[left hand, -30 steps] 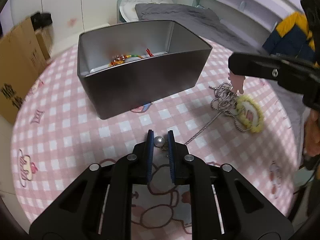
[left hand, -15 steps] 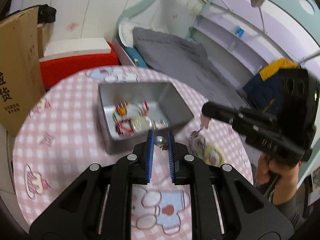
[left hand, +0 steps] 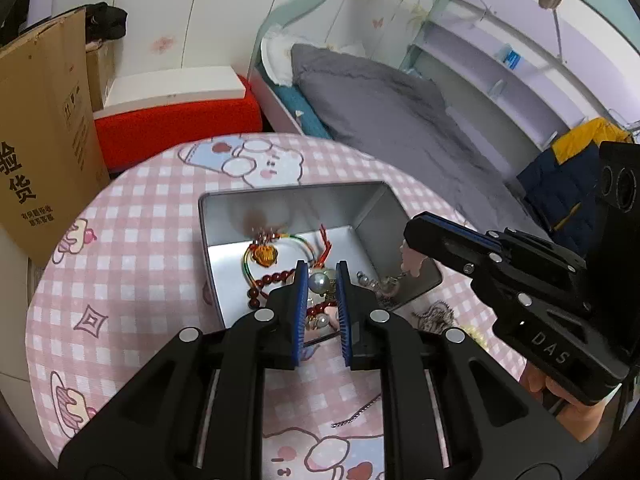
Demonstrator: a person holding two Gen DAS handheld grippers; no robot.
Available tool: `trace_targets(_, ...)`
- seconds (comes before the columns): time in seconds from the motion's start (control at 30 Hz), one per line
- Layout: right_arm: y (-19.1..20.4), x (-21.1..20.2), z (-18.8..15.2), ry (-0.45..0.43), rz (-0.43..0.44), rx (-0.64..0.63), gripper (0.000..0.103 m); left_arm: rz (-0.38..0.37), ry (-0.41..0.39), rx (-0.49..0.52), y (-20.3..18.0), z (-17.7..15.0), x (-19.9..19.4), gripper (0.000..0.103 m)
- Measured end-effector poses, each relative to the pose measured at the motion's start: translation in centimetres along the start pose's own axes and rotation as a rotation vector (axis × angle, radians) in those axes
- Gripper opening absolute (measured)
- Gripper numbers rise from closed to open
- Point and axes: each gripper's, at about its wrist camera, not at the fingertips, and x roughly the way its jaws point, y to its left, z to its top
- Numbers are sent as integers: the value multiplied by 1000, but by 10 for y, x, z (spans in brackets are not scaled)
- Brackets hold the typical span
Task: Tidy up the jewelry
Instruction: 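Grasp the pearl earring with the left tool and drop it into the box, then grasp the tangled silver chains with the right tool and lift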
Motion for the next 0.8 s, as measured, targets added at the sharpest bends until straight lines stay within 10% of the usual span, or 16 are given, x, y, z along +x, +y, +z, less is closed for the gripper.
trace_targets(0.1,-3,2,-4,13,2,18,8,7,20,3,0,-2,4,21)
trace_targets(0.23,-9,-8,-7,0,10,41,8,8,-14,16,-4,-4,-4,58)
trace_targets(0.8,-37,-83,-76,50,-65,22,11,49,-60,185,-58,-57,-26,58)
